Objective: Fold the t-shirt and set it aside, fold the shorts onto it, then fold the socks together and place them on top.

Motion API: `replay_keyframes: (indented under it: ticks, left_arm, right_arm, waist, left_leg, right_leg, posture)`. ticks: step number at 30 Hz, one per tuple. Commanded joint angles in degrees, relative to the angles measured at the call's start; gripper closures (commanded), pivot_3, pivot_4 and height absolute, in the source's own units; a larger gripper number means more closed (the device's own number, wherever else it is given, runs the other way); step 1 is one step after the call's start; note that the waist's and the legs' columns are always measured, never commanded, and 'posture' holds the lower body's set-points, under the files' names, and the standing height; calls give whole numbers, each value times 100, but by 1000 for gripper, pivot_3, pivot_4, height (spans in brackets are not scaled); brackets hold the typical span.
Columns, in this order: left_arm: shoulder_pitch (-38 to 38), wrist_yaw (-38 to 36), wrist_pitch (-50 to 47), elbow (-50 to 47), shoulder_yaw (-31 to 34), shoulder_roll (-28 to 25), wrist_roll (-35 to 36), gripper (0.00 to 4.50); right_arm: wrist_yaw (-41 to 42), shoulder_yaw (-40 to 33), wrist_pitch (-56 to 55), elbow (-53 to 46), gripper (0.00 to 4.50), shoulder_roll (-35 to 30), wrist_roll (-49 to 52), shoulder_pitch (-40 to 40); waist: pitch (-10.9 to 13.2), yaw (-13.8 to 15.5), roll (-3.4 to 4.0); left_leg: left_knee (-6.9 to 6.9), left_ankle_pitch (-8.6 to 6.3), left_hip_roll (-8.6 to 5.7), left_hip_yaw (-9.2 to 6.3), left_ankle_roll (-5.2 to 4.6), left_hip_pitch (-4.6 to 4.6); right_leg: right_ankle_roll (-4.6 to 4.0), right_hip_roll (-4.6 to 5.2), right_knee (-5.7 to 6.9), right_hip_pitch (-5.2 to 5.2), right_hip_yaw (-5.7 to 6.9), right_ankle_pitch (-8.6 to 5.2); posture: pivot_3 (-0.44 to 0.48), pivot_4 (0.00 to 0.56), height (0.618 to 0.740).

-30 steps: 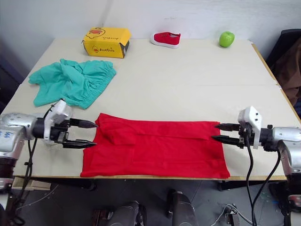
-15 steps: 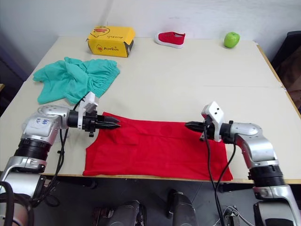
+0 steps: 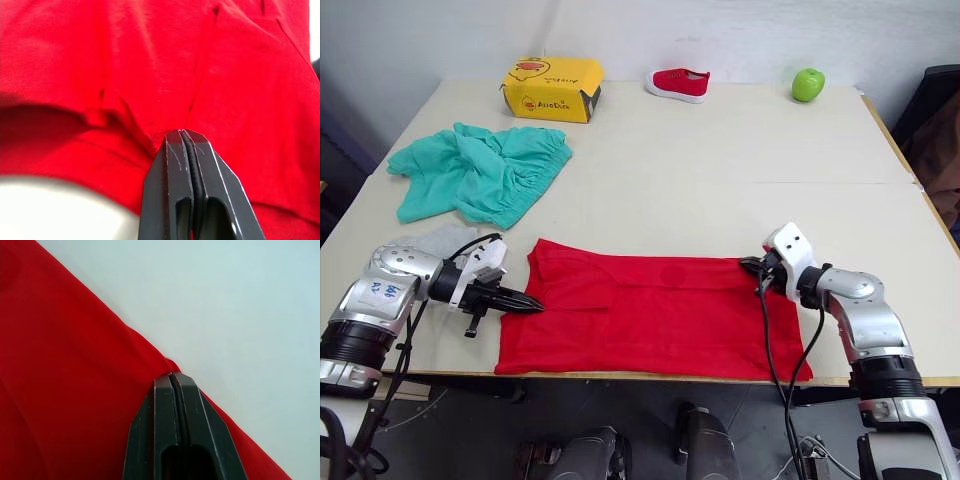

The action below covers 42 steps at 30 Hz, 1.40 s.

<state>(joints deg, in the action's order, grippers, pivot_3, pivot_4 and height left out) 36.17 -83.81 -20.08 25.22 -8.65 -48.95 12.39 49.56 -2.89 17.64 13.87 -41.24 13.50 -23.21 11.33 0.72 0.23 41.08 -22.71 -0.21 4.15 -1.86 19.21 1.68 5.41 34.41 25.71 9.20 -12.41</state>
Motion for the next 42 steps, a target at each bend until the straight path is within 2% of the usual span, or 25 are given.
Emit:
replay_keyframes:
  ticks: [1, 4, 9, 15, 20, 24, 27, 30, 35, 38, 42]
  left_arm:
    - [656, -262, -1400, -248, 520, -65, 811, 4460]
    - [1050, -252, -1980, -243, 670, 52, 1112, 4460]
    - [1290, 589, -825, 618, 417, 517, 311, 4460]
    - [1596, 1654, 383, 2199, 156, 1067, -570, 4460]
    - [1771, 1967, 1239, 3073, 66, 965, -1051, 4460]
    - [2322, 2524, 1136, 3837, 504, 936, -908, 4460]
    - [2688, 2007, 673, 3932, 805, 846, -629, 4460]
    - [2781, 1364, 474, 3483, 858, 750, -533, 4460]
    - [2054, 265, -188, 1134, 899, 701, 175, 4460]
    - [1501, 83, -689, -279, 947, 681, 654, 3562]
    - [971, -85, -1221, -1585, 879, 575, 1110, 2257]
  right_arm:
    - [82, -443, 266, -516, 4500, -169, 359, 73]
    - [-11, -525, 559, -937, 4500, -79, 541, 40]
    - [-263, -275, 765, -1244, 4500, 257, 483, 38]
    - [-736, 28, 915, -1102, 4500, 463, 58, 117]
    - [-887, -221, 1074, -1118, 4500, 141, -129, 519]
    - [-808, -712, 1393, -1054, 4500, -202, 133, 824]
    - [-633, -996, 1443, -1108, 4500, -351, 347, 834]
    - [-354, -1144, 1582, -1394, 4500, -461, 678, 673]
    - [725, -763, 1912, -1617, 4500, -992, 1131, 95]
    - [1471, -223, 1916, -1335, 3917, -1294, 1075, -441]
    - [2187, 590, 1668, -586, 2543, -1332, 646, -1203]
  waist:
    - [2, 22, -4]
    - [2, 2, -4]
    - [2, -74, -3]
    - [2, -66, -4]
    - [1, -21, -7]
    - [-3, 18, -13]
    - [-2, 19, -17]
    - [-1, 14, -17]
    - [3, -24, -11]
    - [3, -79, -11]
    - [5, -83, -14]
  left_leg:
    - [0, 1, 0, 0, -1, 3]
    - [0, 1, -1, 2, -2, 2]
    - [-5, 2, 0, 3, 0, -8]
    - [-4, 3, -1, 6, 1, 0]
    - [-4, 3, -3, 6, 0, -4]
    - [-4, 3, -3, 6, -1, -5]
    - [-4, 2, -3, 5, -1, -4]
    - [-5, 2, -3, 6, -2, 1]
    - [-4, 3, -2, 5, -1, 0]
    - [-4, 2, 1, 5, -1, -2]
    - [-3, 2, 2, 7, 0, -2]
  right_leg:
    - [0, 0, 0, 1, 1, 0]
    - [1, 0, 1, 1, 1, 0]
    - [1, -3, 5, -3, -2, 0]
    - [1, -4, 6, 5, -2, 0]
    - [1, 1, 5, 2, -2, 0]
    - [2, 1, 2, 0, -2, 1]
    - [3, 1, 3, -1, 0, 2]
    - [3, -1, 2, 3, 2, 1]
    - [3, -2, 3, 5, -1, 1]
    - [2, -3, 1, 4, -4, 1]
    - [2, -6, 2, 4, -5, 1]
  posture:
    - [0, 150, 740]
    - [0, 150, 740]
    - [0, 150, 740]
    - [0, 150, 740]
    - [0, 150, 740]
    - [0, 150, 740]
    - [0, 150, 740]
    - [0, 150, 740]
    - [0, 150, 740]
    - [0, 150, 740]
    - [0, 150, 740]
